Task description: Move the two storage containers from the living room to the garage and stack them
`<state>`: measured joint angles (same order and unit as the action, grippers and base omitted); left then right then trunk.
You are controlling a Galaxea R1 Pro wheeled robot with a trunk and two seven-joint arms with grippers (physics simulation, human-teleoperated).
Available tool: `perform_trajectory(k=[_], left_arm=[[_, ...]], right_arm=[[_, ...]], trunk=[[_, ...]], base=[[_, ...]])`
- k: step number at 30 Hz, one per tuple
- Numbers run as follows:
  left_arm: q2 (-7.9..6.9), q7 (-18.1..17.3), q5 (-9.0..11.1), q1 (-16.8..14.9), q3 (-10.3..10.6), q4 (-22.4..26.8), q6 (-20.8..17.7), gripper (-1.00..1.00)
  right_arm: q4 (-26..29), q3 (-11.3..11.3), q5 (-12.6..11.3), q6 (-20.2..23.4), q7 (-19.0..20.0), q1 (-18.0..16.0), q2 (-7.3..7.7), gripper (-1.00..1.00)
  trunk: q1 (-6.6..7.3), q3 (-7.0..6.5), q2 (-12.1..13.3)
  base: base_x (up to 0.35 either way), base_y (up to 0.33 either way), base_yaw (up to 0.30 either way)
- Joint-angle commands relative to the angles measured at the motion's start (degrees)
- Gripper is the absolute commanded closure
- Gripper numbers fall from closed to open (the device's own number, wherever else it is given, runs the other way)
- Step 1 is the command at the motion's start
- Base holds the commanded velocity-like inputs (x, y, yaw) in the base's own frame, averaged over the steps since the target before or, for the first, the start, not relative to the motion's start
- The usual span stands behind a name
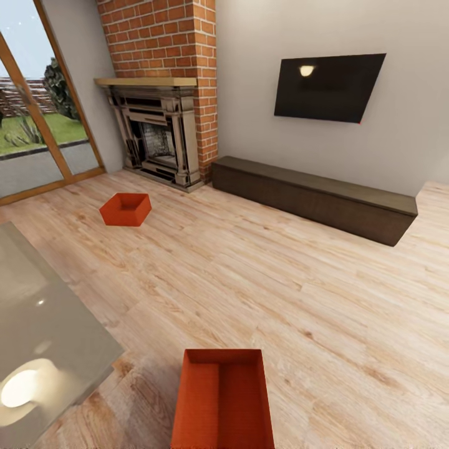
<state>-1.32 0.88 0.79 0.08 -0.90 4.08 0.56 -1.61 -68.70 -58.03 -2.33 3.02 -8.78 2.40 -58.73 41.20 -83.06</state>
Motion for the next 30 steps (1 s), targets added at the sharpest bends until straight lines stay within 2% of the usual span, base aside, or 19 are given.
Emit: perform_trajectory(k=[1, 30], left_arm=[[0.01, 0.09, 0.08, 0.01, -0.07, 0.05, 0.06, -1.00], [0.01, 0.09, 0.08, 0.01, -0.07, 0.05, 0.06, -1.00]], right_arm=[[-0.15, -0.47, -0.59, -0.22, 0.32, -0.02, -0.03, -1.00], [-0.15, -0.47, -0.55, -0.22, 0.32, -0.04, -0.03, -1.00]], trunk=[[0.00, 0.13, -0.02], [0.00, 2.76, -0.02]], base=[[0.000, 0.000, 0.000], [0.000, 0.000, 0.000]])
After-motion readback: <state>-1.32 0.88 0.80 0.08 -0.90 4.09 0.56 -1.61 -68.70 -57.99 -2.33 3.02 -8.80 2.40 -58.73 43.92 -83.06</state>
